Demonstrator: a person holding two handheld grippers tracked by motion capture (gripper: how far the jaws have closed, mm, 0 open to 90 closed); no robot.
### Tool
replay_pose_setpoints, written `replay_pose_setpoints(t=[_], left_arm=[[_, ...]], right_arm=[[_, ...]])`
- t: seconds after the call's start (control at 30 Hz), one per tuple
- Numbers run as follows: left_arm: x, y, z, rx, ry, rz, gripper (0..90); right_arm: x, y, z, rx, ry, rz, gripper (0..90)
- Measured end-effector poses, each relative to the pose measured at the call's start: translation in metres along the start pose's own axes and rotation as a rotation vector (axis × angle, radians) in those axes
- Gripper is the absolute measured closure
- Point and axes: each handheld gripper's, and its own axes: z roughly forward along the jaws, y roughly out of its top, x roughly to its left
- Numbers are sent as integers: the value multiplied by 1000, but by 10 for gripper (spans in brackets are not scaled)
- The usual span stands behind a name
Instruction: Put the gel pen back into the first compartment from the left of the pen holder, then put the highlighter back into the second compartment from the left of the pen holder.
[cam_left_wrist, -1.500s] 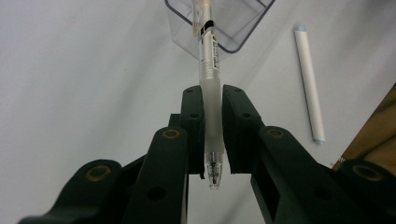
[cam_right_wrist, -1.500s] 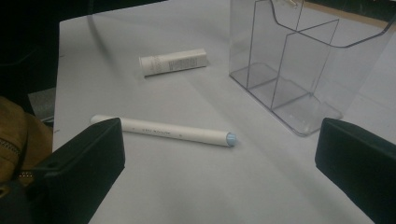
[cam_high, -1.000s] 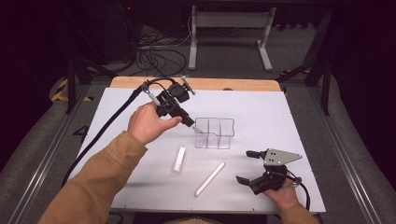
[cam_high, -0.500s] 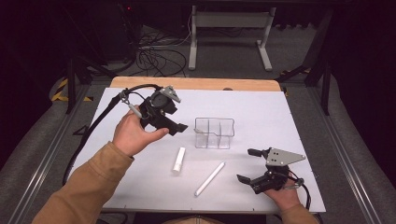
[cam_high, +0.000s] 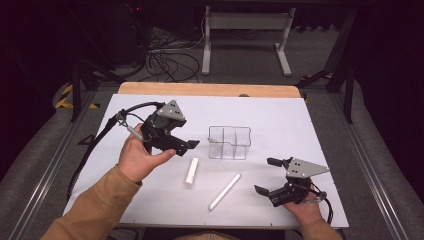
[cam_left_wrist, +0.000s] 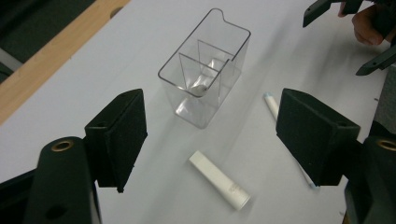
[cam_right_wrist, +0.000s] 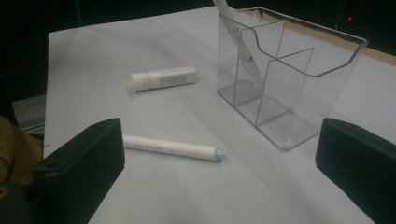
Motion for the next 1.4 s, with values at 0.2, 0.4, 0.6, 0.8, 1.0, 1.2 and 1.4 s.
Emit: replay_pose_setpoints(t=[0.2, 0.4, 0.6, 0.8, 1.0, 1.2, 1.4], left_arm=[[-20, -3, 12, -25, -22, -11, 252], [-31, -7, 27, -51, -76, -41, 254], [-36, -10, 33, -60, -86, -50, 260], [-38, -11, 38, -63, -96, -52, 263], [-44, -13, 45, -79, -114, -95, 269], [-51, -15, 53, -82, -120, -83, 297], [-59, -19, 65, -71, -115, -76, 307]], right_arm=[[0, 0, -2, -2, -7, -4, 19], [-1, 1, -4, -2, -15, -6, 19], [-2, 0, -6, -7, -19, -5, 19], [-2, 0, -5, -2, -17, -7, 19], [-1, 1, -5, -7, -19, -10, 20], [-1, 1, -6, -7, -18, -8, 21], [-1, 1, -6, -8, -18, -5, 21]])
